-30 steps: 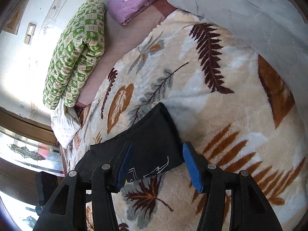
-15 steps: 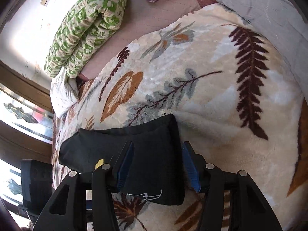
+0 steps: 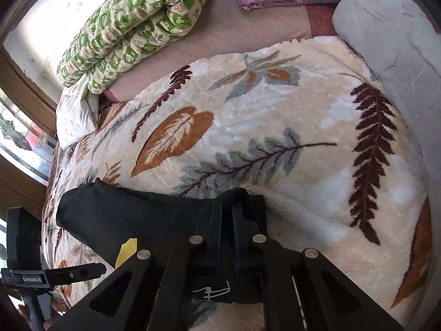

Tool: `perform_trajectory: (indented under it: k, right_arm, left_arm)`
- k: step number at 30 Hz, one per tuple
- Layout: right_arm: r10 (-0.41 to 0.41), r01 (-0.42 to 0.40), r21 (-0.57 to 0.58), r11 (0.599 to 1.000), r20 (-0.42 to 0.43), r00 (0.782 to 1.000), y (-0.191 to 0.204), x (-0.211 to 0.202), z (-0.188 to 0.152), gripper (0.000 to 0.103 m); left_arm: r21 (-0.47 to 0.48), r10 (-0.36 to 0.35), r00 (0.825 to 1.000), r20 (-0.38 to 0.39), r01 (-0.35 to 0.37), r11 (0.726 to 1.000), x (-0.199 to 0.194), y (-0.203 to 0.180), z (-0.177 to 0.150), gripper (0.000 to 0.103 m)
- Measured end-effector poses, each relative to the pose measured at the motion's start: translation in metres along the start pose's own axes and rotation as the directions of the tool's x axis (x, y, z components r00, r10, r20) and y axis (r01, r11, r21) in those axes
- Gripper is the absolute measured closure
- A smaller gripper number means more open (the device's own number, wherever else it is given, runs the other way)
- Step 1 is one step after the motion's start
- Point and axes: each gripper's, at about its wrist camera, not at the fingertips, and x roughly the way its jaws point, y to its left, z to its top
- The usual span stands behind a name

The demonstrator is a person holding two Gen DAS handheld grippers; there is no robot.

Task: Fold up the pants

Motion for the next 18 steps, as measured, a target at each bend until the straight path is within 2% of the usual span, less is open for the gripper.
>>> perform_trajectory:
  k: [2,5,6,7,8,9,10,13,15,16,18]
  right_arm:
    - [0.003,-0.003,0.012,1.0,0.001,1.0,-0.002,0.001,0.0,0.097]
    - [0.0,0.0,0.021,1.0,-0.004,1.0,-0.005,0.001,0.0,0.097]
    - [0.0,0.0,0.022,1.0,-0.003,1.0,-0.005,0.001,-0.001,0.097]
    - [0.0,0.001,0.022,1.0,-0.005,1.0,-0.005,0.001,-0.001,0.097]
    - [-0.002,0.002,0.022,1.0,-0.006,1.0,-0.005,0.001,-0.002,0.097]
    - [-0.003,0.003,0.02,1.0,-0.004,1.0,-0.005,0.0,-0.002,0.097]
    - [-0.005,0.005,0.02,1.0,-0.002,1.0,-0.005,-0.001,-0.002,0.097]
    - [-0.01,0.01,0.025,1.0,0.015,1.0,-0.005,-0.006,0.001,0.097]
    - [0.029,-0.032,0.044,0.999,0.072,0.997,-0.005,-0.017,0.004,0.097]
    - [0.049,-0.054,0.051,0.997,0.099,0.994,-0.006,-0.022,0.006,0.097]
    - [0.044,-0.05,0.06,0.997,0.097,0.994,-0.008,-0.019,0.006,0.097]
  left_arm:
    - [-0.034,-0.01,0.999,-0.047,0.008,0.999,0.011,0.005,0.002,0.037]
    - [-0.058,-0.002,0.999,-0.036,-0.001,0.998,0.02,0.004,0.009,0.037]
    - [-0.063,0.001,1.0,-0.031,-0.003,0.998,0.023,0.001,0.014,0.043]
    - [-0.064,0.003,1.0,-0.028,-0.005,0.998,0.022,0.0,0.017,0.067]
    - [-0.07,-0.003,0.999,-0.043,0.0,0.998,0.024,-0.001,0.022,0.08]
    - [-0.086,-0.011,0.998,-0.064,0.005,0.996,0.027,0.0,0.027,0.088]
    - [-0.108,-0.019,0.997,-0.072,0.011,0.994,0.026,0.003,0.03,0.091]
    - [-0.123,-0.067,0.997,-0.043,0.062,0.99,0.015,0.003,0.036,0.093]
    - [-0.091,-0.04,0.999,-0.021,0.038,0.995,0.015,0.0,0.038,0.093]
    - [-0.098,-0.032,0.999,-0.04,0.028,0.995,0.022,0.002,0.037,0.093]
    - [-0.122,-0.025,0.996,-0.087,0.014,0.992,0.038,0.008,0.036,0.093]
